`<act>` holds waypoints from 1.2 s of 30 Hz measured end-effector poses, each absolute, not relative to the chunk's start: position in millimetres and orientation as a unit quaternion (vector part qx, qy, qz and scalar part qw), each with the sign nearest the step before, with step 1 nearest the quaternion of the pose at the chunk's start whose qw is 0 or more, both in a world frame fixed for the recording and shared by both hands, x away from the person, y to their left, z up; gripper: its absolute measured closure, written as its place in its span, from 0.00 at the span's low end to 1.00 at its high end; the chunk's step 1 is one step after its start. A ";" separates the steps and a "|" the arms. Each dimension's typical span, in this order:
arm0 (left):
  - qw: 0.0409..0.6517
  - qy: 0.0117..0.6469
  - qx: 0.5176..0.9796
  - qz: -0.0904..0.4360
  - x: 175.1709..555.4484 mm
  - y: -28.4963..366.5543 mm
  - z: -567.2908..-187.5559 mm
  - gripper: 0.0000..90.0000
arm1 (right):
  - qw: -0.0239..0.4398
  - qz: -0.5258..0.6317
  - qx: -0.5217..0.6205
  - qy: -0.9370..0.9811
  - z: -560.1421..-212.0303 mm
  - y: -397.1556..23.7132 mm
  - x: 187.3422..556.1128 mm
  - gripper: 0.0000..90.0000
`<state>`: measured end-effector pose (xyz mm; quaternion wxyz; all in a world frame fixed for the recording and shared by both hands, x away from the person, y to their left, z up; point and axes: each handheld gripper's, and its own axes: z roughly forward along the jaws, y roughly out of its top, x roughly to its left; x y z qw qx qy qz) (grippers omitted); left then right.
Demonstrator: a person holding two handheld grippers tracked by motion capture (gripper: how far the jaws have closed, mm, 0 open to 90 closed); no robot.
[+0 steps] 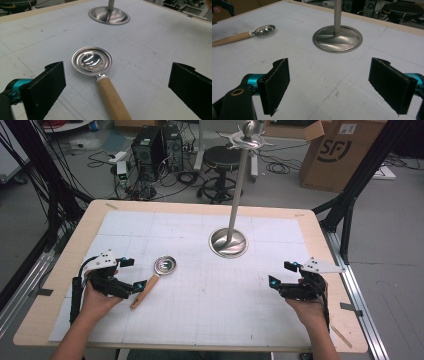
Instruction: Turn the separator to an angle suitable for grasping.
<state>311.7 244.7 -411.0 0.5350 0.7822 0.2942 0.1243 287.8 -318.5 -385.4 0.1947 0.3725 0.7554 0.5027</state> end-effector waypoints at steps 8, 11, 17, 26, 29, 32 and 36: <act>0.519 0.288 0.795 0.126 311.6 237.0 -412.5 0.02 | 0.196 0.499 0.381 0.753 -385.5 -320.8 287.1 0.18; 0.507 0.290 0.801 0.129 312.2 233.9 -414.2 0.02 | 0.200 0.496 0.379 0.755 -385.0 -320.0 286.0 0.18; 0.492 0.295 0.809 0.129 311.9 229.0 -416.6 0.02 | 0.199 0.496 0.381 0.754 -384.3 -319.6 284.4 0.18; 0.454 0.305 0.828 0.124 316.0 220.3 -425.8 0.02 | 0.202 0.485 0.379 0.762 -388.0 -318.3 285.7 0.18; 0.441 0.310 0.834 0.120 318.4 218.9 -429.2 0.05 | 0.203 0.486 0.381 0.760 -387.9 -320.0 286.1 0.18; 0.424 0.317 0.840 0.119 321.0 217.4 -433.5 0.05 | 0.202 0.486 0.384 0.759 -388.5 -320.8 286.1 0.18; 0.417 0.311 0.847 0.110 322.4 216.2 -435.7 0.13 | 0.202 0.479 0.385 0.762 -390.8 -321.2 285.7 0.18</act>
